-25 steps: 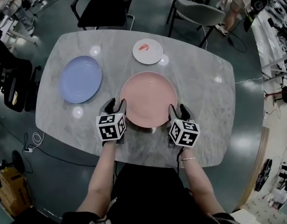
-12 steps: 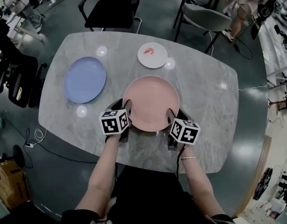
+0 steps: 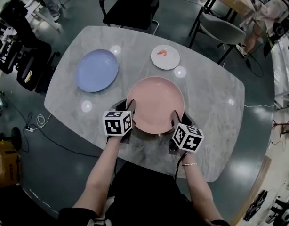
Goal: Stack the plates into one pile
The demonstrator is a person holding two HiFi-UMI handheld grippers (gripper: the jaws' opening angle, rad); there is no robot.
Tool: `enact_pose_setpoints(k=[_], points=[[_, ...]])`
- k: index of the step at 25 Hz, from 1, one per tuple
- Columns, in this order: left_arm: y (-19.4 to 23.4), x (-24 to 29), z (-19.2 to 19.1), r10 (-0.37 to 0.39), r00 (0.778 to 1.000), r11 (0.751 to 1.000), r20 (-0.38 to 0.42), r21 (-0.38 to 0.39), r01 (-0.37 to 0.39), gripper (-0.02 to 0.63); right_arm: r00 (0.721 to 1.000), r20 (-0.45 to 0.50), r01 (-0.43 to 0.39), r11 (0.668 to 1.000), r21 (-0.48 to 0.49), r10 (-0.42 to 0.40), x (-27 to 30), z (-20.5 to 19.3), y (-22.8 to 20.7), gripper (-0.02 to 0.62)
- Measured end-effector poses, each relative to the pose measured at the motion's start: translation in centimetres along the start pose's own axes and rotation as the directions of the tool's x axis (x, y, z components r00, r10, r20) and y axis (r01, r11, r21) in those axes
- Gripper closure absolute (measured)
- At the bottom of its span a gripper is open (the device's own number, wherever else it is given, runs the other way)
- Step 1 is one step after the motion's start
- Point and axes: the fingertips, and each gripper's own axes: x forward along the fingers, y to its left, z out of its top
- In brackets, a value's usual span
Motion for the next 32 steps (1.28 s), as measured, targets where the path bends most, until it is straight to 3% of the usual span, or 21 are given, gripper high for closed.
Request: enact_pose_setpoints(k=[9, 17, 22, 32], points=[[3.2, -7.8, 1.6, 0.124, 0.987, 0.991, 0.101, -0.07, -0.118, 0.514, 0.985, 0.007, -0.173, 0.981, -0.084, 0.174, -1.3, 1.7, 6.7, 0.453], [9.1, -12.4, 3.1, 0.217, 0.963, 0.973, 0.158, -0.113, -0.2, 0.514, 0.968, 0.006, -0.249, 0.961, -0.125, 0.251, -0.6, 2.0, 14.4, 0.453], [14.5, -13.4, 4.0, 0.208, 0.963, 0.974, 0.173, -0.122, -0.189, 0.514, 0.97, 0.012, -0.242, 0.963, -0.119, 0.245, 1.5, 1.5, 19.5, 0.453], [26.7, -11.8, 7.9, 0.105, 0.987, 0.994, 0.125, -0.046, -0.1, 0.514, 0.991, 0.057, -0.117, 0.993, -0.026, 0.118, 8.1, 0.7, 29.1, 0.453]])
